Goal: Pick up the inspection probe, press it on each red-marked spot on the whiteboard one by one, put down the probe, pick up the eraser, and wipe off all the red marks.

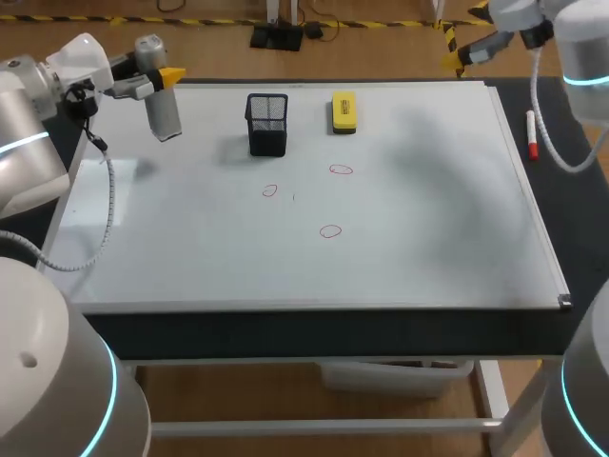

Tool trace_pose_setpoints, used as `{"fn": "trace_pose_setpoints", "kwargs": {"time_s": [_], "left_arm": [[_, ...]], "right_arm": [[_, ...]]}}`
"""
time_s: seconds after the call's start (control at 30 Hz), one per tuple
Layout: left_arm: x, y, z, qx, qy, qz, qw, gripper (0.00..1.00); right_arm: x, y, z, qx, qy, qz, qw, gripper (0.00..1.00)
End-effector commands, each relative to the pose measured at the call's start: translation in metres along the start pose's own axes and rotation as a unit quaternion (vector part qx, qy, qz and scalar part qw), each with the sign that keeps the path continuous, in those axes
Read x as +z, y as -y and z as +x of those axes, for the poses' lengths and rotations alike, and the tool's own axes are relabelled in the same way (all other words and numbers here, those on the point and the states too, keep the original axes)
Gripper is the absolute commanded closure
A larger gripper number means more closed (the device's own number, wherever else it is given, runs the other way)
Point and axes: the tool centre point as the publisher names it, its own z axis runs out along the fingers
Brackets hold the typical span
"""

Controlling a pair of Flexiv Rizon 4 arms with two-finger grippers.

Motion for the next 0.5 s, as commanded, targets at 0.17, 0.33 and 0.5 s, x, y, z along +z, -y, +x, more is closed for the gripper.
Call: {"fn": "trace_pose_setpoints", "kwargs": {"time_s": [0.17,0.33,0.5], "left_arm": [[0.000,0.001,0.000,0.001,-0.001,0.000,1.000,1.00],[0.000,0.001,0.000,0.001,-0.001,0.000,1.000,1.00],[0.000,0.001,0.000,0.001,-0.001,0.000,1.000,1.00]], "right_arm": [[0.037,-0.013,-0.006,-0.065,-0.243,0.112,0.961,0.00],[0.049,-0.018,0.001,-0.101,-0.288,0.136,0.943,0.00],[0.057,-0.019,0.009,-0.139,-0.328,0.176,0.918,0.00]]}}
